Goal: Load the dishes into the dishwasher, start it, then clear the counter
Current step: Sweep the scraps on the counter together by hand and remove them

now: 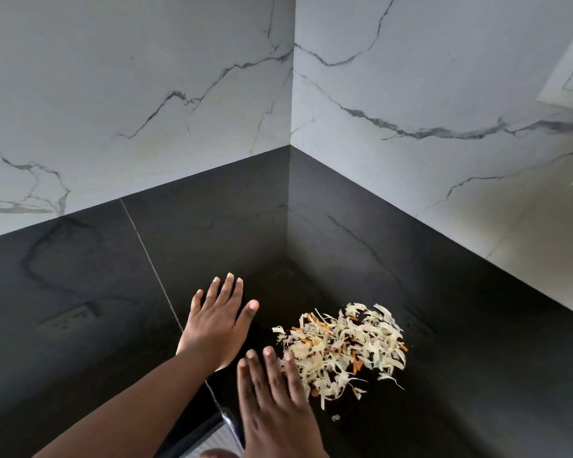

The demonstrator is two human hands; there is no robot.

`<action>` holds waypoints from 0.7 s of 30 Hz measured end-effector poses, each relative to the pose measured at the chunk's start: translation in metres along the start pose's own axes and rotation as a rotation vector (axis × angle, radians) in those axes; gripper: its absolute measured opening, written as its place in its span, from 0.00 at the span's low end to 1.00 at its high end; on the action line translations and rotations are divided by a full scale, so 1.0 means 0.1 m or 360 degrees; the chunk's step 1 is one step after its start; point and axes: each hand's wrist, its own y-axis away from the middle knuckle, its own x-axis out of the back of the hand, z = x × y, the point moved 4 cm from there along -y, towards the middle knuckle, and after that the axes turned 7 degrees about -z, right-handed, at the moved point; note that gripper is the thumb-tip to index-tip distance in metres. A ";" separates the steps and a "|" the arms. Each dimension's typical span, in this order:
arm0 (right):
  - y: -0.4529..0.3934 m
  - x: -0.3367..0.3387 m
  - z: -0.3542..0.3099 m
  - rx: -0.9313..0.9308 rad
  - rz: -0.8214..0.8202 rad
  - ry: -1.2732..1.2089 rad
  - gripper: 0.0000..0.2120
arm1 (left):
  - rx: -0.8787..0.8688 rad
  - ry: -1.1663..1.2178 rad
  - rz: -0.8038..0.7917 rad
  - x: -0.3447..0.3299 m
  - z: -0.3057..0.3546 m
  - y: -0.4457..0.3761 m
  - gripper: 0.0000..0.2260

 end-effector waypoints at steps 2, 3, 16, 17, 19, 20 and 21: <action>0.06 0.07 0.13 -0.0184 -0.0006 -0.0056 0.50 | 0.0000 -0.0035 0.0000 -0.01 0.00 -0.01 0.30; 0.09 0.14 0.19 -0.0249 0.0046 0.0006 0.53 | -0.0004 -0.0047 -0.0005 0.00 0.00 -0.01 0.31; 0.77 0.16 0.39 -0.1254 0.0263 -0.0336 0.57 | -0.0145 -0.0123 -0.0074 0.03 0.02 0.05 0.46; 0.83 0.16 0.41 -0.1417 0.0304 -0.0366 0.61 | -0.0164 -0.0144 -0.0082 0.03 0.02 0.05 0.47; 0.93 0.22 0.40 -0.1686 0.0312 -0.0428 0.63 | -0.0297 -0.0177 -0.0098 0.03 0.04 0.08 0.51; 0.95 0.27 0.40 -0.1788 0.0287 -0.0482 0.64 | -0.0428 -0.0204 -0.0103 0.02 0.07 0.10 0.52; 0.96 0.30 0.40 -0.1835 0.0252 -0.0508 0.65 | -0.0588 -0.0245 -0.0119 0.01 0.10 0.12 0.53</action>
